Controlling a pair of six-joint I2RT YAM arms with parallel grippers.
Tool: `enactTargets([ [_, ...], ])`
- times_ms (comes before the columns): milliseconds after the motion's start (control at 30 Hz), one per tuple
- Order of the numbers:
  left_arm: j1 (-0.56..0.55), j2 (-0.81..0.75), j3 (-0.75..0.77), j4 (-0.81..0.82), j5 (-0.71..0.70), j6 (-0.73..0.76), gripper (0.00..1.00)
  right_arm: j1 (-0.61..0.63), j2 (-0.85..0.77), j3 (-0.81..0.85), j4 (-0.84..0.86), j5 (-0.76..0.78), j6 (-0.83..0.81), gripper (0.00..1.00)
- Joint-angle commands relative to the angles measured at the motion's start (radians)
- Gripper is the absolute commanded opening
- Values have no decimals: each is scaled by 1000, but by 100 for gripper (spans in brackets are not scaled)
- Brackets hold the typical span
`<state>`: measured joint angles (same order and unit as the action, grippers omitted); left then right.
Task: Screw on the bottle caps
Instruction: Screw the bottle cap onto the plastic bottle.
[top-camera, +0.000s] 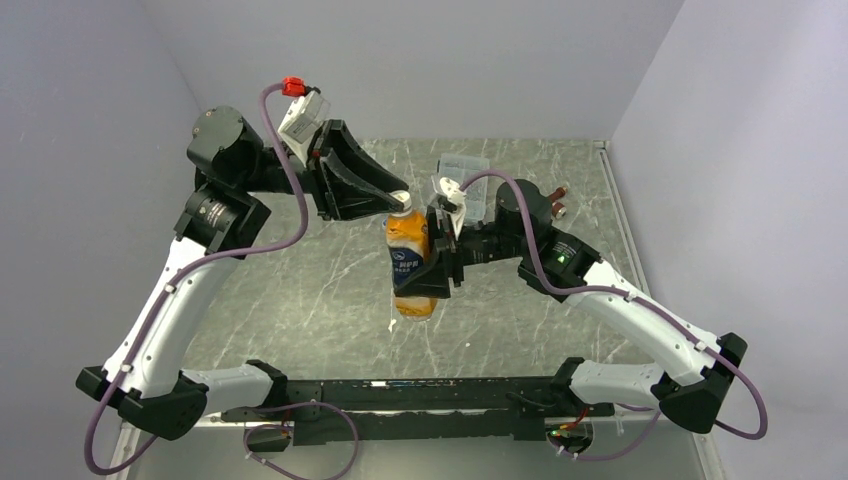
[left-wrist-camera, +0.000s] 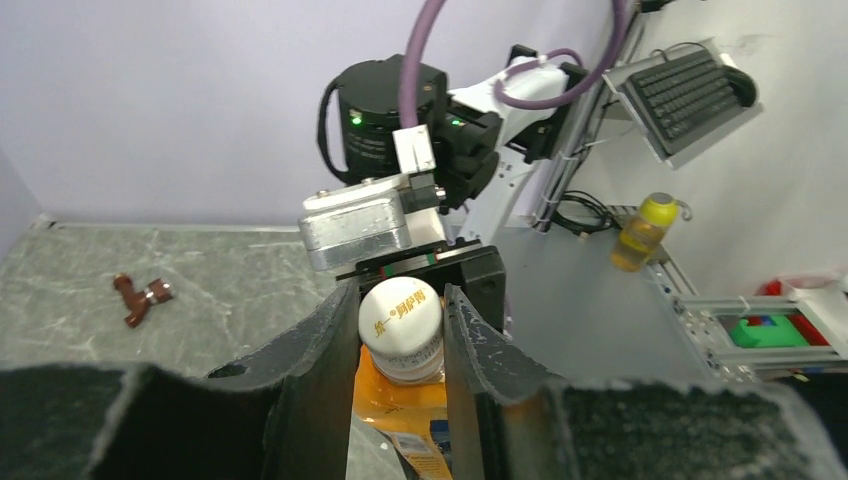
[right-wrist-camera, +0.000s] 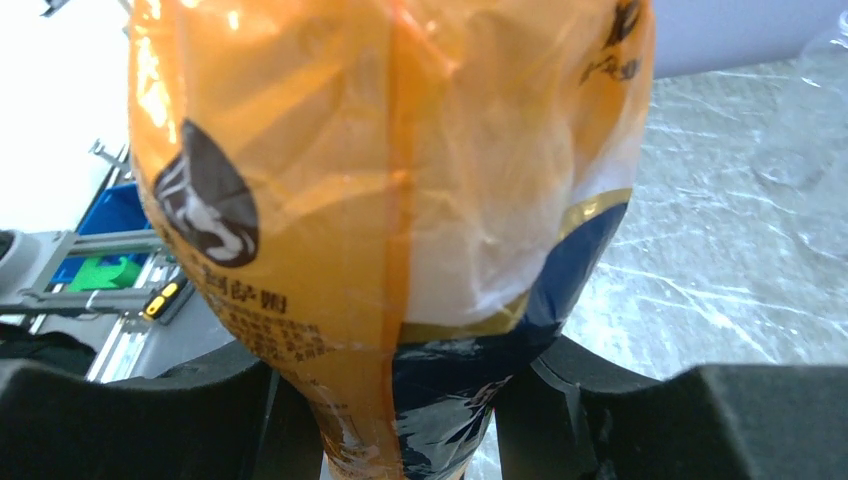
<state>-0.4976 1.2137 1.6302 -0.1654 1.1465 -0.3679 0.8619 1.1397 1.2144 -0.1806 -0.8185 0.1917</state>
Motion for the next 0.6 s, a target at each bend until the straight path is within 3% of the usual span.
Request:
enactTargets([
  [0, -12, -3, -41, 55, 192, -124, 22, -14, -43, 75, 256, -126, 4, 10],
  [167, -11, -2, -56, 122, 230, -176, 30, -15, -32, 85, 246, -152, -3, 9],
  [300, -11, 0, -37, 60, 205, -134, 44, -15, -33, 93, 189, -124, -44, 9],
  [467, -2, -6, 14, -71, 95, -45, 83, -15, -38, 106, 94, -72, -98, 9],
  [567, 22, -21, 44, -133, 3, -6, 94, -15, -45, 100, 42, -10, -129, 9],
])
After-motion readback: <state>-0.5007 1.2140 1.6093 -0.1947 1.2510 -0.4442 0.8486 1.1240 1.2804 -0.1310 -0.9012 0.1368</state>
